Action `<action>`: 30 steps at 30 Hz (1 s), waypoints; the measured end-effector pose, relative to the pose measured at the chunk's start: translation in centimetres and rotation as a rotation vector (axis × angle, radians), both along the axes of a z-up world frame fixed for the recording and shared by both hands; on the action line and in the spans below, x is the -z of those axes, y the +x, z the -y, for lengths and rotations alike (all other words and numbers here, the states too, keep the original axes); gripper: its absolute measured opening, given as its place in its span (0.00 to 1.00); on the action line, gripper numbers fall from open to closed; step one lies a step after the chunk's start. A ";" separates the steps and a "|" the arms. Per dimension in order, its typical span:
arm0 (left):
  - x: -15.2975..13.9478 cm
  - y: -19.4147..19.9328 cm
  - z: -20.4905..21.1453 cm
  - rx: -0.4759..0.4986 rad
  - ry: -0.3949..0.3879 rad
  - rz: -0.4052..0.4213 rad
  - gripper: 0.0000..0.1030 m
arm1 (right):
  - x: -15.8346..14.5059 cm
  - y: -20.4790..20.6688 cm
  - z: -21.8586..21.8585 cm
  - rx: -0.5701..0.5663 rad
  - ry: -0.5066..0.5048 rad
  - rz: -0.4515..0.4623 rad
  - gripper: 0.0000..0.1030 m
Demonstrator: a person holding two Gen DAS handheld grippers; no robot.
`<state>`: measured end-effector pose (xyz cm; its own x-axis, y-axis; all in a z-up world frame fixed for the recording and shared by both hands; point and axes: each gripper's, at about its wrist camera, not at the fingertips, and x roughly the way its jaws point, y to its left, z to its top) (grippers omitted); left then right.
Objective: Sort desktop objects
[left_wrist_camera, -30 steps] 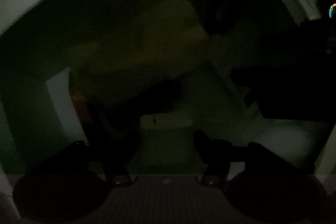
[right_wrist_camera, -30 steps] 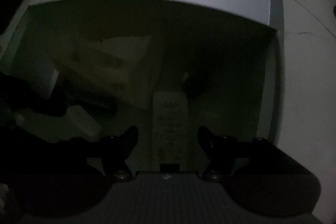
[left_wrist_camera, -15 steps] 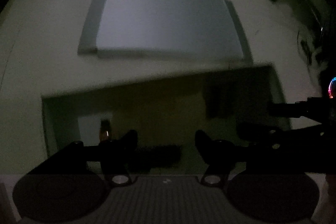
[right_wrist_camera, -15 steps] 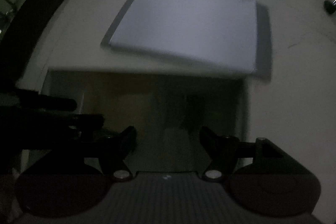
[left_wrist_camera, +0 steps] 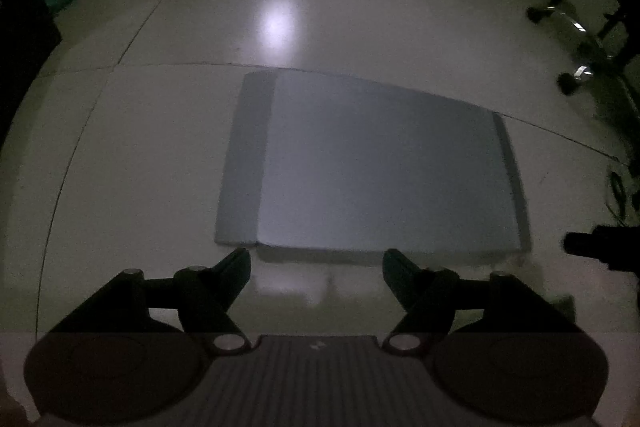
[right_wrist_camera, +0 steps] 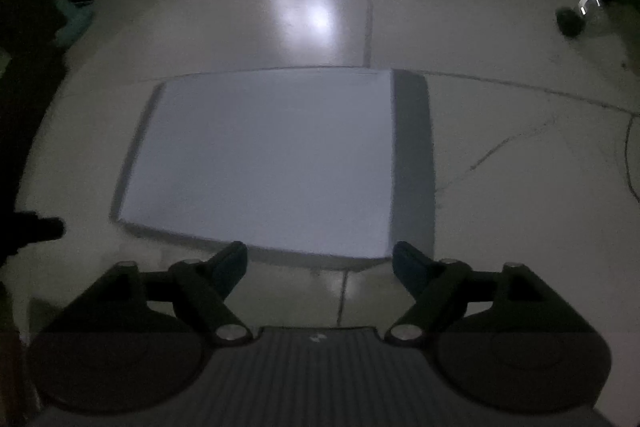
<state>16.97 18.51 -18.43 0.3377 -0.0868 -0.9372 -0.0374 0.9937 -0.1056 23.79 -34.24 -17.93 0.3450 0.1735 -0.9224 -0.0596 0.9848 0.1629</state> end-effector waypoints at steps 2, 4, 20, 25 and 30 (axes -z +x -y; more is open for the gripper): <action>1.0 1.5 -0.5 -0.007 0.019 -0.009 0.68 | 0.8 1.2 0.5 0.016 -0.003 -0.011 0.81; 2.0 2.5 -0.8 -0.005 0.041 -0.004 0.68 | 1.7 2.0 1.0 0.035 -0.004 -0.023 0.82; 10.5 9.3 -3.2 -0.016 0.087 0.021 0.72 | 11.8 6.9 5.9 0.189 0.092 -0.143 0.95; 11.9 9.4 -4.7 -0.047 0.042 0.058 0.75 | 13.5 6.9 5.8 0.162 0.072 -0.154 0.95; 13.0 8.7 -4.3 -0.022 0.015 0.076 0.78 | 14.2 6.7 5.5 0.162 0.084 -0.168 0.95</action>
